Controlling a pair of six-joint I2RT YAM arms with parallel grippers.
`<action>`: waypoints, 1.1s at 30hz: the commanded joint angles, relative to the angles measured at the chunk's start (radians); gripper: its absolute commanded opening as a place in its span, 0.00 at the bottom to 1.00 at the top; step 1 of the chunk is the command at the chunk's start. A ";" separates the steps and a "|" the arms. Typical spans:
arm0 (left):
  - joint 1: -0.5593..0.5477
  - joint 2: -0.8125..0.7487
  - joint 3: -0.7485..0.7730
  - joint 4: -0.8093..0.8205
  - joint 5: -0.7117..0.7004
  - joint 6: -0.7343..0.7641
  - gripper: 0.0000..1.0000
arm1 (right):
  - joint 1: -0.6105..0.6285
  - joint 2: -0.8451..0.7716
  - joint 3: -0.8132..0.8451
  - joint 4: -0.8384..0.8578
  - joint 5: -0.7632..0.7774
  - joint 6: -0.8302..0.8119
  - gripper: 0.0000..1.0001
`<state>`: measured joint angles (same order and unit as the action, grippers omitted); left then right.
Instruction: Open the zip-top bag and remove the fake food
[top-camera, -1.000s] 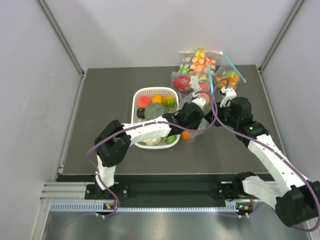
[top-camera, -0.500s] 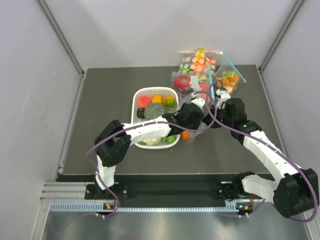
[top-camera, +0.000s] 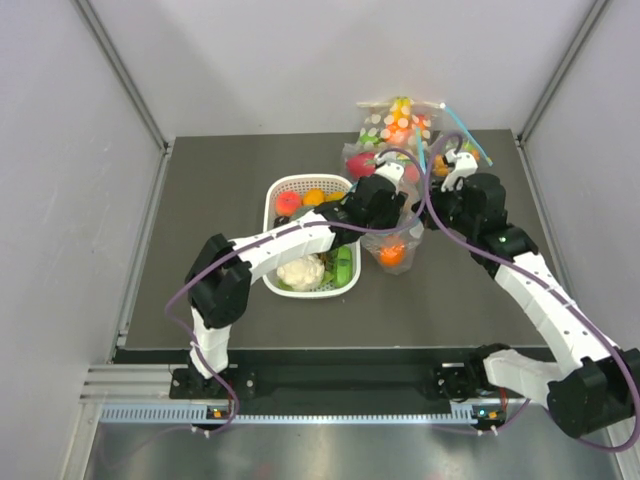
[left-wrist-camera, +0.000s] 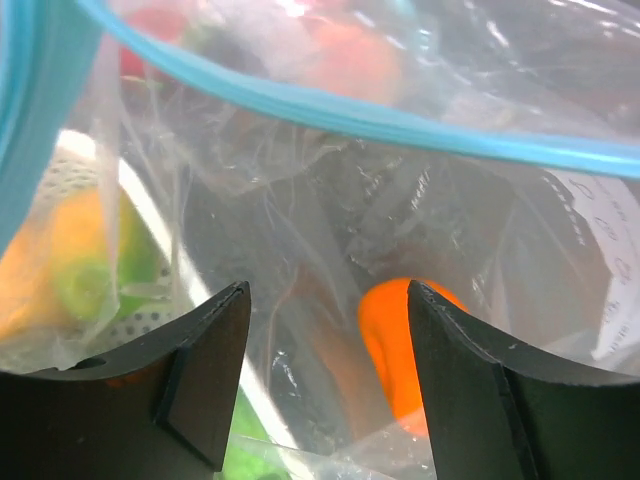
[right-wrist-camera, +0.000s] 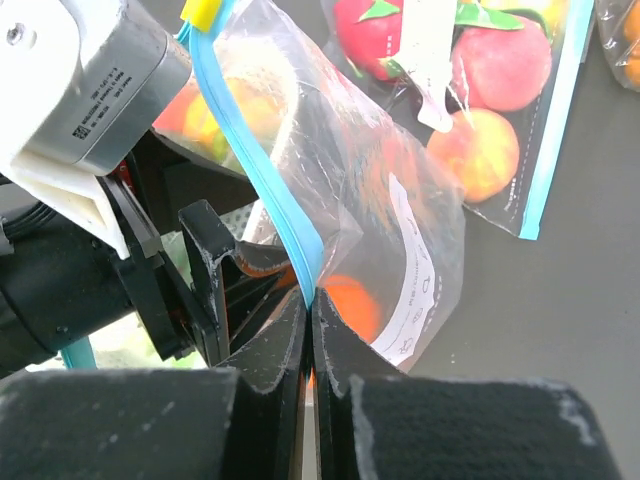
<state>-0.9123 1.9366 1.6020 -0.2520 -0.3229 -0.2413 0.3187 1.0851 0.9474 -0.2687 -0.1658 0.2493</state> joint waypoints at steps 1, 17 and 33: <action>-0.003 0.007 0.024 0.019 0.068 -0.015 0.69 | 0.006 -0.027 0.008 0.022 0.011 -0.015 0.00; -0.045 0.064 -0.060 0.036 0.281 -0.144 0.70 | 0.006 -0.090 -0.164 0.065 0.023 0.005 0.00; -0.069 0.191 0.058 -0.027 0.165 -0.132 0.73 | 0.005 -0.111 -0.194 0.074 0.026 0.013 0.00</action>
<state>-0.9749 2.0983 1.6176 -0.2714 -0.0994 -0.3801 0.3073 1.0134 0.7483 -0.2466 -0.0673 0.2466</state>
